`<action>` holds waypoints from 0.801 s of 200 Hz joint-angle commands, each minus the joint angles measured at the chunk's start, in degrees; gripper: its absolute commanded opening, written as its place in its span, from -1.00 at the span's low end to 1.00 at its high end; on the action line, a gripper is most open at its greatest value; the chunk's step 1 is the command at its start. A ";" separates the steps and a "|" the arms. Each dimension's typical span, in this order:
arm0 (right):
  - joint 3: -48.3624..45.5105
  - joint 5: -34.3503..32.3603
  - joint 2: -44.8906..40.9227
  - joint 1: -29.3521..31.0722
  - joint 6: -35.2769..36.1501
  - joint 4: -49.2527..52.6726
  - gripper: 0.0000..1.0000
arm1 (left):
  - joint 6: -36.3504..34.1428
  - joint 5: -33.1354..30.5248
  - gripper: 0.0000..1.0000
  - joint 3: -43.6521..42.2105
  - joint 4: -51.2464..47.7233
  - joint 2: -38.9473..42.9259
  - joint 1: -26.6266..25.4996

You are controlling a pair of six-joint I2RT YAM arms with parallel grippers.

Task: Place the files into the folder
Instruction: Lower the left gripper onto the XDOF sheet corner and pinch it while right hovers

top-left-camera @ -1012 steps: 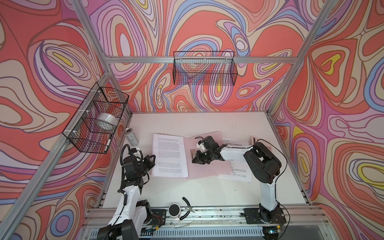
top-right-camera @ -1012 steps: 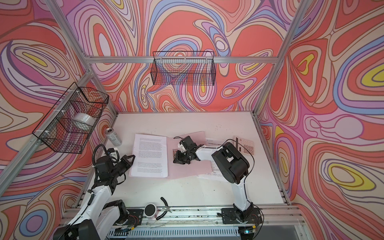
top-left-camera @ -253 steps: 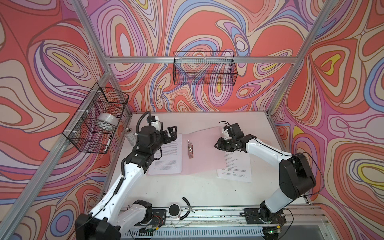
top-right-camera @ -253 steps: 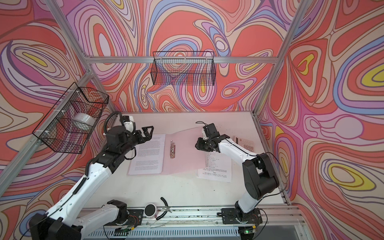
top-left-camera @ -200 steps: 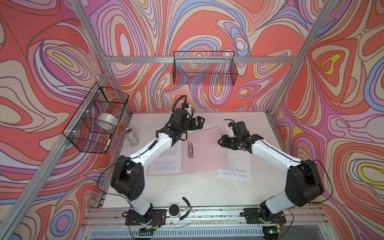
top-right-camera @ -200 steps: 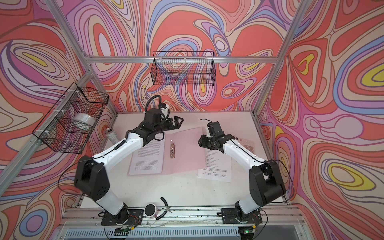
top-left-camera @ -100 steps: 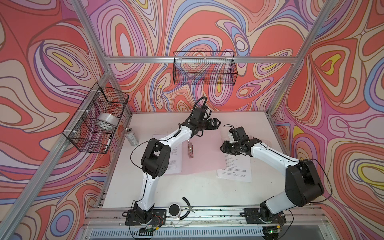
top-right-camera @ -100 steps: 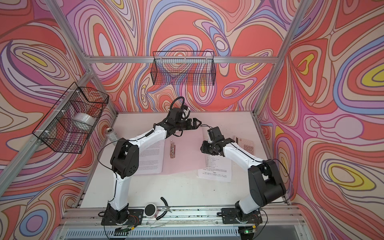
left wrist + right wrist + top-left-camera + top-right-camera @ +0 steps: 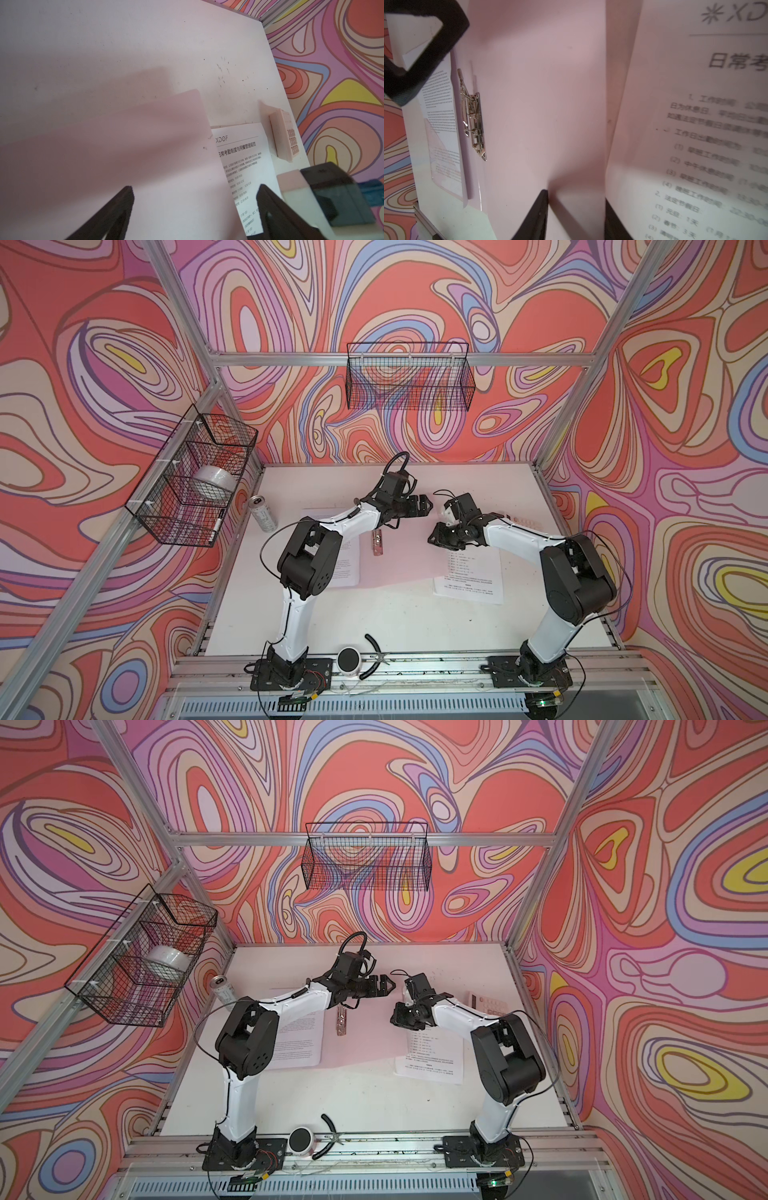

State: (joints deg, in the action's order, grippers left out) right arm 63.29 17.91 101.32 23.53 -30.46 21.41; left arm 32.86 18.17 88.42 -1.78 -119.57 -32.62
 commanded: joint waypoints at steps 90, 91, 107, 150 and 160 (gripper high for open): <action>-1.72 -6.24 -14.07 -14.66 1.36 4.53 0.04 | -3.45 5.57 0.79 13.96 -1.82 -10.86 -0.99; -1.70 -6.23 -14.19 -14.74 1.36 4.57 0.04 | -3.48 5.74 0.79 14.14 -1.82 -11.08 -1.02; -1.34 -5.72 -15.24 -15.34 1.33 5.51 0.03 | -3.50 6.71 0.70 16.43 -1.37 -14.48 -1.04; -2.00 -4.55 -17.27 -15.47 0.75 5.35 0.00 | -2.10 8.76 0.51 17.57 2.26 -18.66 -1.30; -2.11 -3.94 -17.32 -15.53 0.45 5.22 0.00 | -1.62 9.18 0.47 17.91 2.66 -19.40 -1.33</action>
State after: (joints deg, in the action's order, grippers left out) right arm 62.00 12.75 85.69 7.94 -30.26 25.82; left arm 31.14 25.10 104.51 -1.26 -137.93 -33.61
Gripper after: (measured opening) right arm 0.502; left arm 0.764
